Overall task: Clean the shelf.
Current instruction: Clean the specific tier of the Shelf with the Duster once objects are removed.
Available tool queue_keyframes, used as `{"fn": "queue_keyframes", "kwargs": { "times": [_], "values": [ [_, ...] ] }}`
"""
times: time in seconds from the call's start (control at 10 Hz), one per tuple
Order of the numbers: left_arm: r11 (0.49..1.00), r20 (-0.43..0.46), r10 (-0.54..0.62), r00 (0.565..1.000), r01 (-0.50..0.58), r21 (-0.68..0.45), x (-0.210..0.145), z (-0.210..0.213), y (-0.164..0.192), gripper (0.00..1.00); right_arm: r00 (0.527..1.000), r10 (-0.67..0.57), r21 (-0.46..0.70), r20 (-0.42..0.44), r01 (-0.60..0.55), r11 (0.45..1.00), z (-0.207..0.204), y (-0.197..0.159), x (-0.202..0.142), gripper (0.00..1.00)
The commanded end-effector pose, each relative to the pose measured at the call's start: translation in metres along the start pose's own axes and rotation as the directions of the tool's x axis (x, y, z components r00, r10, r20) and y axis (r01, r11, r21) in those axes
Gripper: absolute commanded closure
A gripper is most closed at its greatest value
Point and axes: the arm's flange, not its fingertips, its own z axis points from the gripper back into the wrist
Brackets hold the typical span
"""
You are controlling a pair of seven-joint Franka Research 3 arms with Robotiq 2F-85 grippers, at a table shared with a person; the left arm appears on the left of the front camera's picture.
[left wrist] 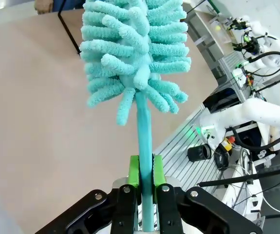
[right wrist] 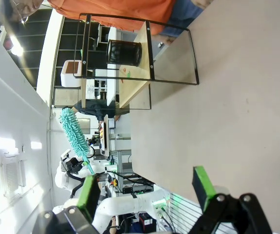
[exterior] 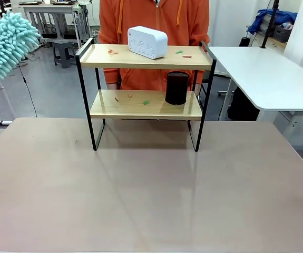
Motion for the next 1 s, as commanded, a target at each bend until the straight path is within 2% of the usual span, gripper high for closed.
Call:
{"fn": "queue_keyframes", "kwargs": {
  "times": [0.0, 0.9],
  "values": [
    [1.0, -0.015, 0.01, 1.0, -0.01, -0.005, -0.0001, 0.0053, -0.0009, 1.0, 1.0, 0.025, 0.02, 0.011, -0.026, 0.999, -0.0004, 0.0009, 0.002, 0.0],
    [1.0, -0.015, 0.01, 1.0, -0.01, -0.005, -0.0001, 0.0053, -0.0009, 1.0, 1.0, 0.025, 0.02, 0.011, -0.026, 0.999, -0.0004, 0.0009, 0.002, 0.0]
  ]
}}
